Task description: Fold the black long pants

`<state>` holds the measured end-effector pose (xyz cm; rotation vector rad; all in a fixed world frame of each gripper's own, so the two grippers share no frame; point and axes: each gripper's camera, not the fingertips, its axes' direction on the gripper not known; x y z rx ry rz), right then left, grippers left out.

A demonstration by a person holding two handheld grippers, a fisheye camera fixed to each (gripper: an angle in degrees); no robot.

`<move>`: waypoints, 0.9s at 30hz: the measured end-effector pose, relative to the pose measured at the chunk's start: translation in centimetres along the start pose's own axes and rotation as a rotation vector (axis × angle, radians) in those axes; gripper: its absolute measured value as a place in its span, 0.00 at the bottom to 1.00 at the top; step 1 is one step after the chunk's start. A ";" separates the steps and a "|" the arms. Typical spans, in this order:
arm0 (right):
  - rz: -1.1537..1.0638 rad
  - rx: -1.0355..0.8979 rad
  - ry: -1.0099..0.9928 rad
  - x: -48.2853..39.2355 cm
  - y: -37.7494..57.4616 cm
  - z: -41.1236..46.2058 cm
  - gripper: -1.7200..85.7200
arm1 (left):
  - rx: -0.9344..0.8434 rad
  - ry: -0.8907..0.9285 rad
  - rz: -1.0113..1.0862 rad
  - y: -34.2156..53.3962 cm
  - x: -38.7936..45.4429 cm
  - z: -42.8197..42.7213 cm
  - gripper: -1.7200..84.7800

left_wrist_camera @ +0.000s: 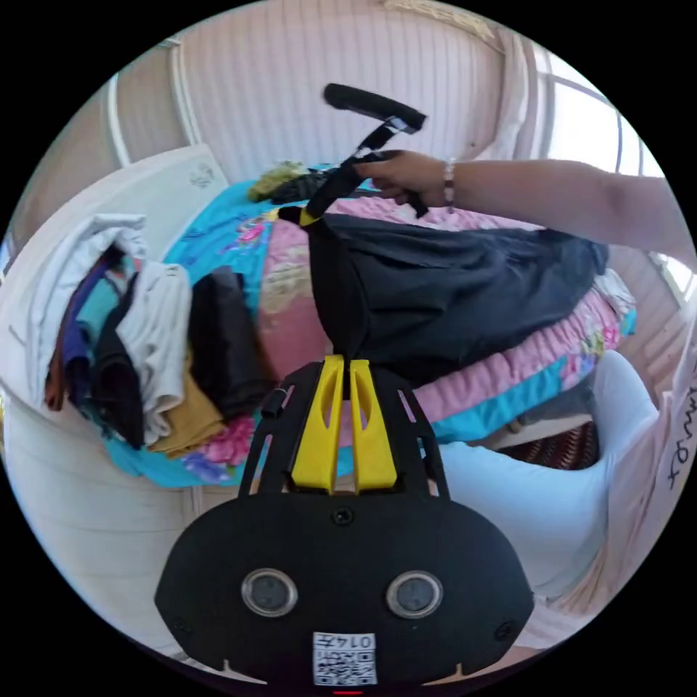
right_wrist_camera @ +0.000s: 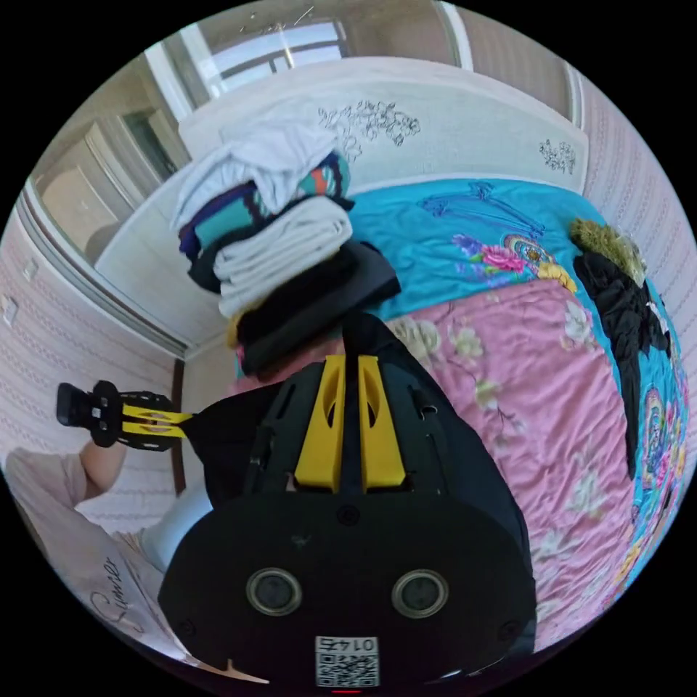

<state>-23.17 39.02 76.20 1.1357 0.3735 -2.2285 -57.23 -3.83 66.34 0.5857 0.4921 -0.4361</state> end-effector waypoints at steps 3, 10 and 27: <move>0.104 0.028 -0.083 2.7 -0.6 0.3 0.09 | -0.040 -0.059 -0.170 1.1 -4.8 1.8 0.06; 0.241 0.186 -0.239 7.8 19.5 -7.4 0.08 | 0.014 -0.090 -0.229 6.2 -1.8 0.5 0.07; 1.303 0.436 0.329 1.3 91.0 -37.5 0.11 | 0.176 0.350 0.403 -0.4 35.0 5.9 0.14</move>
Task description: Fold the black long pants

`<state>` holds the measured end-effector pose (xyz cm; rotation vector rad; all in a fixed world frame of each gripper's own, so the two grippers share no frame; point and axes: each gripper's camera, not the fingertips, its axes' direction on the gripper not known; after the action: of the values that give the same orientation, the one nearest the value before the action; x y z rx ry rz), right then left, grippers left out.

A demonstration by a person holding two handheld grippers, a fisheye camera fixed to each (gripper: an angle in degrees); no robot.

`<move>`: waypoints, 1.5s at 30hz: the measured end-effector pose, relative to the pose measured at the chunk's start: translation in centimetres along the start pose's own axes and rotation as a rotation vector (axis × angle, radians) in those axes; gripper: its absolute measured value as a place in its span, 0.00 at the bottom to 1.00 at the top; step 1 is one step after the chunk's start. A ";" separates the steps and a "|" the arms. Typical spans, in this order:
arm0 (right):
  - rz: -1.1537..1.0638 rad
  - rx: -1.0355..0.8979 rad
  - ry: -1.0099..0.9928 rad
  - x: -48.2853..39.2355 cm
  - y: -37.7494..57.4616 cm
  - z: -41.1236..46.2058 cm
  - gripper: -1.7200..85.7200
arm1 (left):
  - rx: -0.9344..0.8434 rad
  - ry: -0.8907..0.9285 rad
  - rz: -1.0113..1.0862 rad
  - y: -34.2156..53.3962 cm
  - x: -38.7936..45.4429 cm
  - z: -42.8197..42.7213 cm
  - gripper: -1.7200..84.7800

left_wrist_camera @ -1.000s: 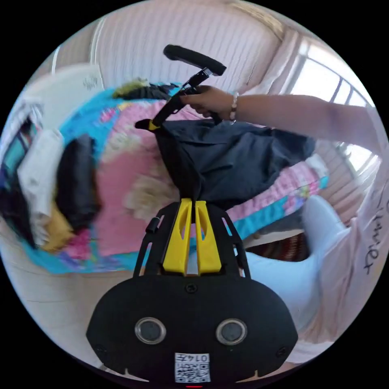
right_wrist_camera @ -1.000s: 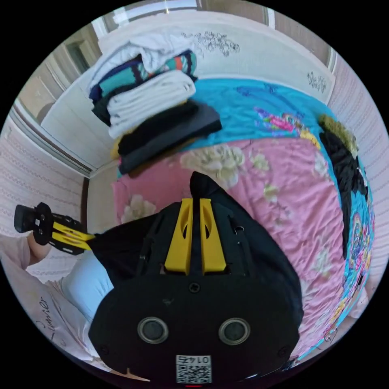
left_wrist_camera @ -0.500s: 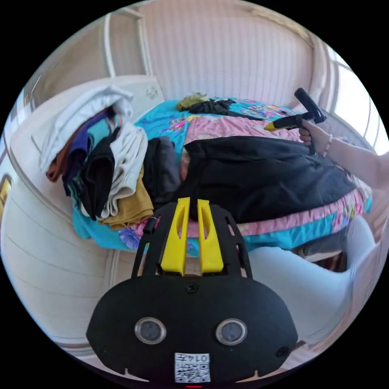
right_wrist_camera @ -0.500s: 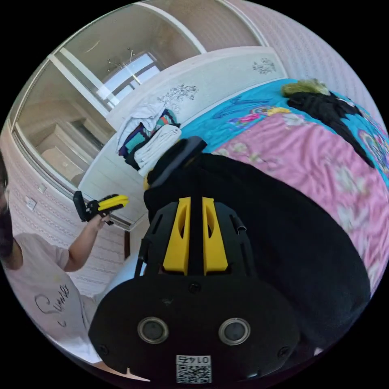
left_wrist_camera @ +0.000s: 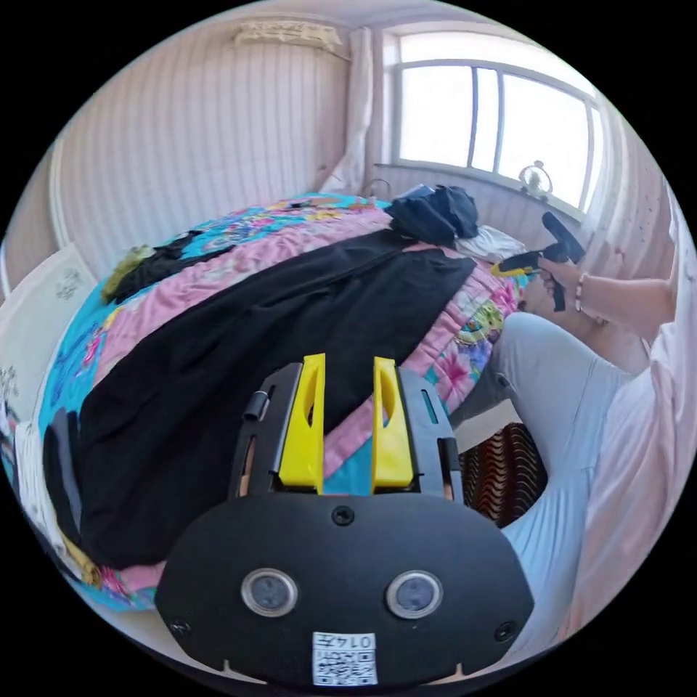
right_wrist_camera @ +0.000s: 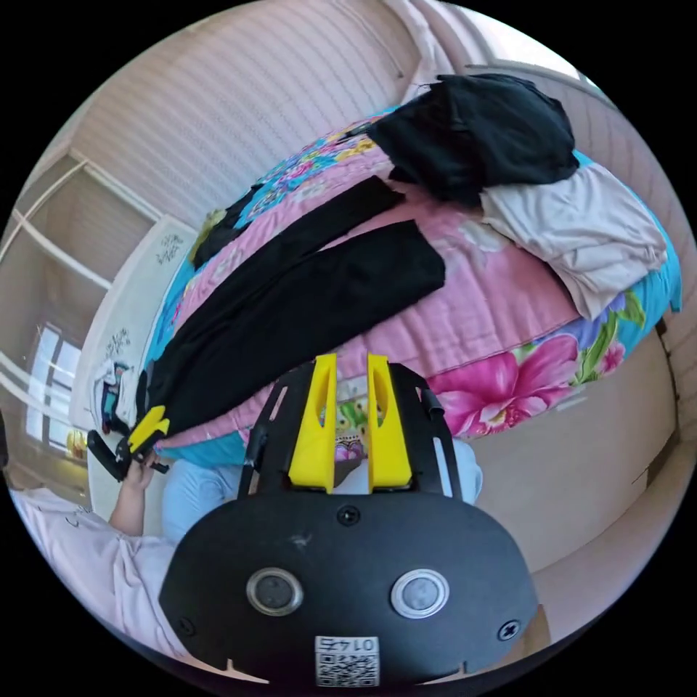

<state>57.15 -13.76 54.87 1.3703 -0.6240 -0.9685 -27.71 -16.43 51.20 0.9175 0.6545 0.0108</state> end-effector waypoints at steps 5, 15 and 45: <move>0.090 0.061 0.038 6.8 -4.0 -1.5 0.16 | -0.177 0.054 0.046 -3.7 3.1 8.8 0.13; 0.166 0.103 -0.283 15.4 -7.5 -10.2 0.04 | -0.294 0.100 0.050 -6.0 4.8 13.1 0.02; -0.097 -0.126 0.115 11.9 -17.3 -14.2 0.03 | -0.221 -0.080 0.144 -13.5 0.5 21.6 0.07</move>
<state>71.53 -15.31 34.03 1.3434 -0.4060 -0.9823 -19.41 -40.49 50.29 0.7464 0.5006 0.1710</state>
